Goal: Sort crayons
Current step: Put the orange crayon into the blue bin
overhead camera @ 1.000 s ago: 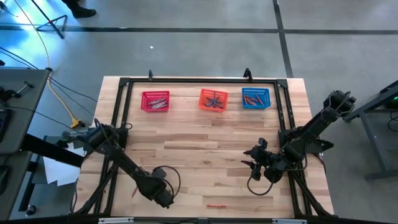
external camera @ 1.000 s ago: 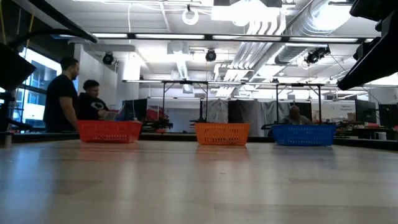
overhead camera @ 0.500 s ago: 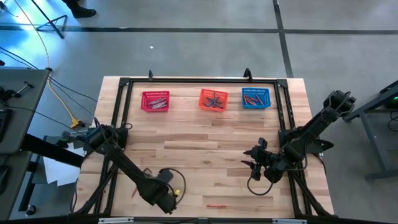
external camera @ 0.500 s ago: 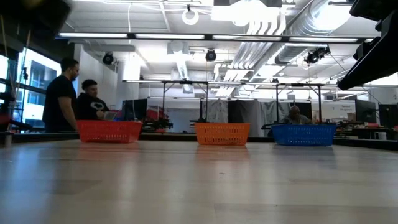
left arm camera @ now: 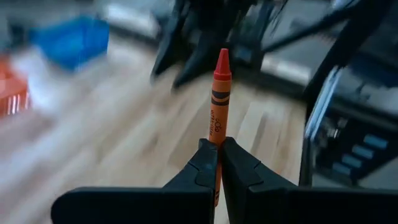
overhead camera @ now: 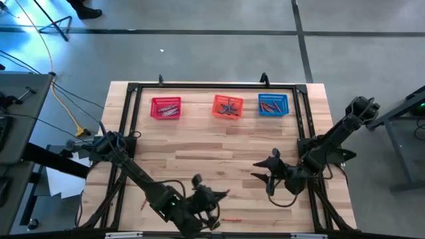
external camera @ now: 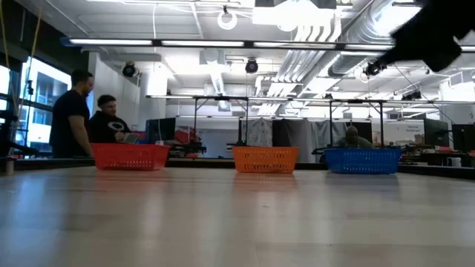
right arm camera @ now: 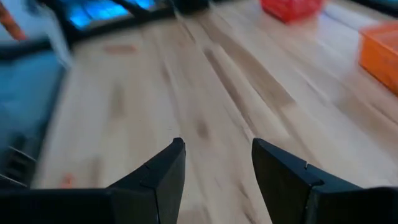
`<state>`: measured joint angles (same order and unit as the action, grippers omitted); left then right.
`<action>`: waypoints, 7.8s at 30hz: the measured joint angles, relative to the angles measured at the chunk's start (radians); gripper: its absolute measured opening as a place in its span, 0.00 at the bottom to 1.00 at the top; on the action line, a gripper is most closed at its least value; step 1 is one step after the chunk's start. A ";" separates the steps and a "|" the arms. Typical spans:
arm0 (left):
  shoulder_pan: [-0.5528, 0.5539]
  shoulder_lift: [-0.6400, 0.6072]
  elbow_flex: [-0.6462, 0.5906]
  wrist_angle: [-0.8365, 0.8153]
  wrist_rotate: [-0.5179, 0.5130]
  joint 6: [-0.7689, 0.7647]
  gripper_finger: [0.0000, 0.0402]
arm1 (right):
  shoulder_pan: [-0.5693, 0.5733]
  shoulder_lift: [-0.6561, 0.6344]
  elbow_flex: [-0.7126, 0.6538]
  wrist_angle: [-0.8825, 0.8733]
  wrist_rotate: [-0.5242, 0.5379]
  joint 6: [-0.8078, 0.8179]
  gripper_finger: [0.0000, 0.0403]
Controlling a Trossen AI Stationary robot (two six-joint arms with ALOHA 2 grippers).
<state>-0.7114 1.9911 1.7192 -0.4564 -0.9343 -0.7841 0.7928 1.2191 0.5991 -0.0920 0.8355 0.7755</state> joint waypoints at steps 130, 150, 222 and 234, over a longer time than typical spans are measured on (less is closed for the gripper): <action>0.151 0.137 -0.005 0.599 0.284 0.560 0.27 | 0.055 -0.402 0.003 -0.433 0.308 0.181 0.01; 0.172 0.137 -0.005 0.452 0.273 0.659 0.27 | -0.811 -0.375 0.002 -0.529 -0.155 -0.055 0.01; 0.261 0.137 -0.005 0.267 0.264 0.647 0.27 | -1.525 0.259 0.255 -0.587 -0.507 -0.946 0.07; 0.260 0.137 -0.005 0.266 0.264 0.646 0.27 | -1.525 0.259 0.254 -0.599 -0.560 -0.907 0.09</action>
<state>-0.4511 2.1284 1.7144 -0.1905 -0.6701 -0.1379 -0.7322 1.4780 0.8536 -0.6914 0.2752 -0.1310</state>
